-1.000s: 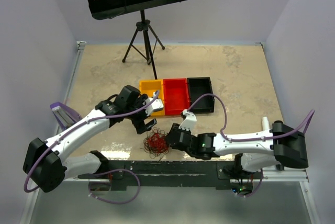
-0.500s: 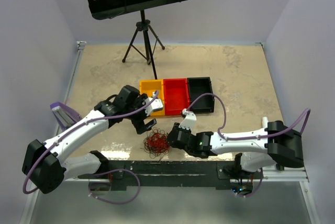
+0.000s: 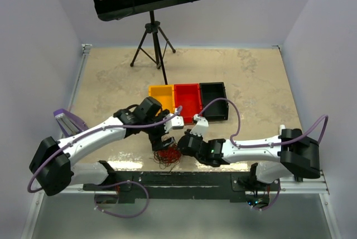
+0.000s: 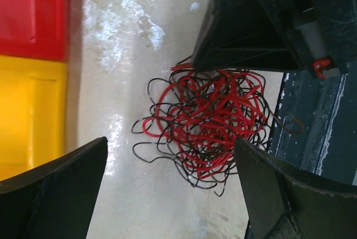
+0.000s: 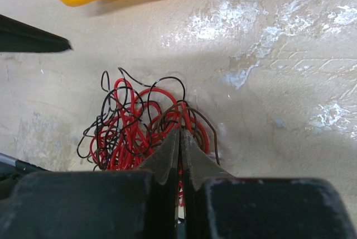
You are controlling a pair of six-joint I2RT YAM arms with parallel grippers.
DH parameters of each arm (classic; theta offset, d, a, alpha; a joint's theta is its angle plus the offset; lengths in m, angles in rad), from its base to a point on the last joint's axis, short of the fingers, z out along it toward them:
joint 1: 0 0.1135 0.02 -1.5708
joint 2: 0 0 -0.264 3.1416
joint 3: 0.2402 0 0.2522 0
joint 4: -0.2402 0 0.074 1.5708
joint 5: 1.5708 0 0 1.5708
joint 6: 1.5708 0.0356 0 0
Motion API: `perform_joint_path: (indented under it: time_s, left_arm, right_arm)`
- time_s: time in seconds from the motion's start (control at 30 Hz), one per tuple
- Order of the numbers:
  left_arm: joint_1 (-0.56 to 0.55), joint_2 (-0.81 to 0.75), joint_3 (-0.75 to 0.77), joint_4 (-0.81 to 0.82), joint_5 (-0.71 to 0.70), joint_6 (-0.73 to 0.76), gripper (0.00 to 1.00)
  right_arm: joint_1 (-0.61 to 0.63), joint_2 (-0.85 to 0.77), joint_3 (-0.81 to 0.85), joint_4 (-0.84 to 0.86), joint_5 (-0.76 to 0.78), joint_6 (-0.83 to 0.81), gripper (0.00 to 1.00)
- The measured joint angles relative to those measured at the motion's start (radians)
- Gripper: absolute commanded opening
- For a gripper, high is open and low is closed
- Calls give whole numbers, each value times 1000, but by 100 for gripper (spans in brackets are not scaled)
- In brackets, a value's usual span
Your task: Untangle the cables
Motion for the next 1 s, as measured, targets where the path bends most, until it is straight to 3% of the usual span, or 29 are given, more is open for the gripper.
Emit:
perform_joint_path:
  time_s: [0.27,0.43,0.57,0.67,1.0]
  left_arm:
    - [-43,84,0,10,13,0,100]
    - [-47,160,14,15,0,-14,65]
    - [-56,201,26,17,-10,-30,24]
    - [-61,219,31,16,-23,-32,0]
    - [-64,149,21,5,-137,1,0]
  right_arm:
    - [0,-36,-11,-31,2,15,0]
    - [0,-256,-72,-78,12,41,0]
    - [0,-476,-115,-99,11,46,0]
    - [0,-563,-116,-145,20,53,0]
    - [0,-683,-40,-490,111,155,0]
